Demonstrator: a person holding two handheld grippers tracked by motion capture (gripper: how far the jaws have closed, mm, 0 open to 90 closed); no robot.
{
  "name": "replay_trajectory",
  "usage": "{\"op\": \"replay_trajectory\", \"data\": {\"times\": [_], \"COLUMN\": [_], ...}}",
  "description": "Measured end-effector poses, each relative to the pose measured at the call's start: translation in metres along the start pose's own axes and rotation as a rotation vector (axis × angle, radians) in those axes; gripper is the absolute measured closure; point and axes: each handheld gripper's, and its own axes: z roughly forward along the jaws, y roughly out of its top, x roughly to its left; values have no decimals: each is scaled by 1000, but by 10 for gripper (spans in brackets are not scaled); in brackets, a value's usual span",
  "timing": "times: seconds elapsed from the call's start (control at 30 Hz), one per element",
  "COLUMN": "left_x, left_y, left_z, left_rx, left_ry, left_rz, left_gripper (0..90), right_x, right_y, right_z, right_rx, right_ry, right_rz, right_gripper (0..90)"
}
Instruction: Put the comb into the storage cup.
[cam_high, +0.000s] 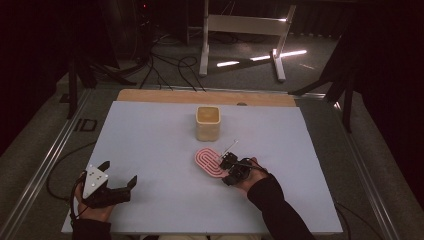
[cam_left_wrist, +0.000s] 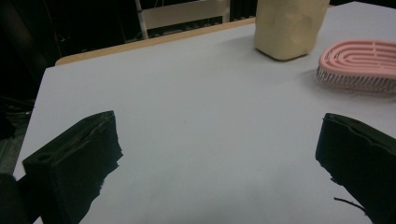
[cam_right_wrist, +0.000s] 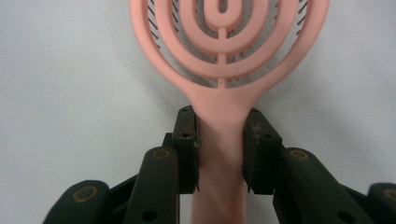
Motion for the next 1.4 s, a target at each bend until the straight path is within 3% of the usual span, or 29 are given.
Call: {"op": "replay_trajectory", "data": {"times": [0.3, 0.57, 0.73, 1.17, 1.4], "left_x": [0, -1, -1, -4, -6], "left_y": [0, -1, -1, -1, 7], "left_z": [1, 2, 2, 4, 5], "left_rx": [3, 2, 6, 11, 9], "left_ry": [-1, -6, -9, -21, -49], "left_rz": [-1, 0, 0, 3, -59], "left_gripper": [0, 0, 0, 0, 0], "right_x": [0, 0, -3, -9, -10], "right_y": [-2, -9, -16, -31, -35], "right_z": [-7, -16, -15, -22, -27], "right_rx": [-49, -153, -174, -287, -351], "right_ry": [-4, -10, -15, -24, -41], "right_rz": [27, 42, 57, 99, 111], "right_gripper": [701, 701, 701, 701, 701]}}
